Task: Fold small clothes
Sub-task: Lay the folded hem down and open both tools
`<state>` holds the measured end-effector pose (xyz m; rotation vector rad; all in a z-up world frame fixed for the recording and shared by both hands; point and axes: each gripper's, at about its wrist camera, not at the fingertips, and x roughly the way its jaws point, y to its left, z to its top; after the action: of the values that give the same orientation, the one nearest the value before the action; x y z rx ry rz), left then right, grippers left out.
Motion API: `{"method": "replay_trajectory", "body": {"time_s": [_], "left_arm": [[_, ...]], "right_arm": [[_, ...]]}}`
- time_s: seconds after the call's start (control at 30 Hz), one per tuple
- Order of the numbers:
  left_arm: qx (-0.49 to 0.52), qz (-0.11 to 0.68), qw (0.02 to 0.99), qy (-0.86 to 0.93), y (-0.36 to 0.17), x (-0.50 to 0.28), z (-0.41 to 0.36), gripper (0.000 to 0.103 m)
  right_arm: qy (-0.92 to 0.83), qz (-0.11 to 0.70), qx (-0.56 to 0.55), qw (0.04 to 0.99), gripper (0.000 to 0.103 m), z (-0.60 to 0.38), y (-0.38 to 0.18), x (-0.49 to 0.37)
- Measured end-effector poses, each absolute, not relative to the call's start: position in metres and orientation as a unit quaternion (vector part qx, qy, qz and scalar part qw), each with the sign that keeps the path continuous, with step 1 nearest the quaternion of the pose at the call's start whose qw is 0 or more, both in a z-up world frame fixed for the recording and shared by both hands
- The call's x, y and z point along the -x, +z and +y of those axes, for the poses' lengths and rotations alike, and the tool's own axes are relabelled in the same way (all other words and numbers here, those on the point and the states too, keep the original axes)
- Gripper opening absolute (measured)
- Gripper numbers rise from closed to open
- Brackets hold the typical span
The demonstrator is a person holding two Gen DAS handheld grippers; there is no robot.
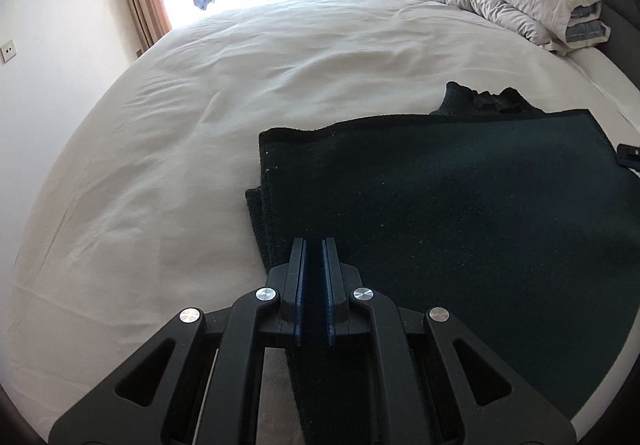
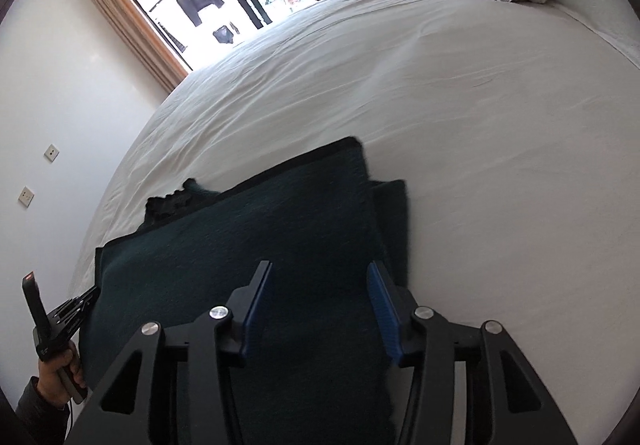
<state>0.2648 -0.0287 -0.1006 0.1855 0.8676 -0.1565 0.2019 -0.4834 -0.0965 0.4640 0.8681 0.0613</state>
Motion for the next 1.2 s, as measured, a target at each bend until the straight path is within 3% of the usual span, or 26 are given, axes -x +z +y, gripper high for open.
{"method": "replay_trajectory", "body": {"time_s": [0.07, 0.17, 0.33, 0.57, 0.67, 0.7, 0.73, 0.9, 1.07, 1.2], "left_arm": [[-0.104, 0.418, 0.900, -0.072, -0.102, -0.264, -0.032, 0.007], [-0.093, 0.414, 0.902, -0.076, -0.104, -0.266, -0.030, 0.007], [-0.077, 0.411, 0.905, -0.082, -0.105, -0.265, -0.023, 0.007], [-0.091, 0.404, 0.907, -0.082, -0.106, -0.262, -0.023, 0.007], [-0.093, 0.400, 0.908, -0.086, -0.107, -0.261, -0.023, 0.007], [-0.091, 0.400, 0.908, -0.088, -0.107, -0.261, -0.022, 0.007], [-0.088, 0.400, 0.908, -0.091, -0.108, -0.261, -0.021, 0.007], [-0.067, 0.398, 0.909, -0.102, -0.109, -0.261, -0.015, 0.007], [-0.057, 0.397, 0.910, -0.107, -0.110, -0.260, -0.012, 0.007], [-0.052, 0.397, 0.910, -0.109, -0.109, -0.260, -0.011, 0.007]], "right_arm": [[-0.031, 0.416, -0.234, 0.878, 0.053, -0.505, -0.099, -0.198], [-0.077, 0.386, -0.279, 0.876, 0.053, -0.529, -0.092, -0.178], [0.049, 0.330, -0.289, 0.897, 0.053, -0.485, -0.054, -0.141], [0.118, 0.420, -0.247, 0.865, 0.053, -0.433, -0.092, -0.136], [0.101, 0.426, -0.250, 0.864, 0.024, -0.446, -0.108, -0.133], [0.089, 0.429, -0.254, 0.862, 0.004, -0.454, -0.111, -0.132], [0.077, 0.433, -0.257, 0.861, 0.000, -0.462, -0.114, -0.132], [0.018, 0.424, -0.241, 0.873, 0.001, -0.477, -0.104, -0.120], [0.112, 0.385, -0.271, 0.875, 0.029, -0.426, -0.080, -0.107], [0.146, 0.425, -0.256, 0.856, 0.032, -0.382, -0.103, -0.116]]}}
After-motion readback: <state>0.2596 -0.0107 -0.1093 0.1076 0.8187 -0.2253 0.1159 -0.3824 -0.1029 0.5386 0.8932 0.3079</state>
